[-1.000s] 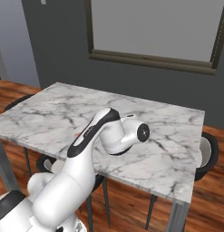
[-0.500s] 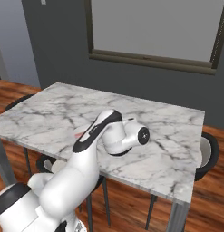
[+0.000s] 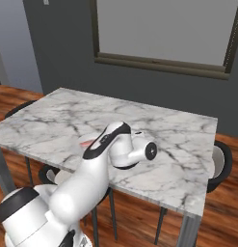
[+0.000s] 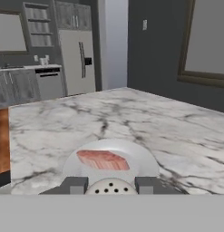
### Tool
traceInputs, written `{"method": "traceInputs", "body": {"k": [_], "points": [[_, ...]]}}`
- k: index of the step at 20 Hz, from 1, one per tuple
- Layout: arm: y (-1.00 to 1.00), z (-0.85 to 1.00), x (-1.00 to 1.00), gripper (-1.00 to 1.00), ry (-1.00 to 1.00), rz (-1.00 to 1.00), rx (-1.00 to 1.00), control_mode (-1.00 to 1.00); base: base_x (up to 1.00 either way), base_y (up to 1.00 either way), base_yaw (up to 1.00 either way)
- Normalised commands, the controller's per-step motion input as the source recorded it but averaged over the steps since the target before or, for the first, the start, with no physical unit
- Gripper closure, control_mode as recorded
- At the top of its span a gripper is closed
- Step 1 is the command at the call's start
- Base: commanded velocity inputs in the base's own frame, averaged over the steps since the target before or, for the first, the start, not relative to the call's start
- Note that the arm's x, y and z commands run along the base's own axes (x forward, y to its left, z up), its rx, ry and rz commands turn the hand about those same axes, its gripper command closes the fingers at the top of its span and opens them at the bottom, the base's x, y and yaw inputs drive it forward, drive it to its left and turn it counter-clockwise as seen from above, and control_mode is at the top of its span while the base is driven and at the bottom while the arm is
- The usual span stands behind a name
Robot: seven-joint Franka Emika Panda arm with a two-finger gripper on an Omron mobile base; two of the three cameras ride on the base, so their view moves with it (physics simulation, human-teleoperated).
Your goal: Retrieve the shaker from the cabinet and place it next the steak on a plate on the dining table.
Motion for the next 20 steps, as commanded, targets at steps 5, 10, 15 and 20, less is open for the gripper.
{"method": "traceInputs", "body": {"k": [5, 10, 15, 20], "points": [[0.05, -0.24, 0.20, 1.00, 0.00, 0.00, 0.00, -1.00, 0.00, 0.00, 0.00], [0.01, -0.25, 0.21, 1.00, 0.00, 0.00, 0.00, -1.00, 0.00, 0.00, 0.00], [0.00, -0.26, 0.20, 1.00, 0.00, 0.00, 0.00, -1.00, 0.00, 0.00, 0.00], [0.00, -0.24, 0.19, 1.00, 0.00, 0.00, 0.00, -1.00, 0.00, 0.00, 0.00]]}}
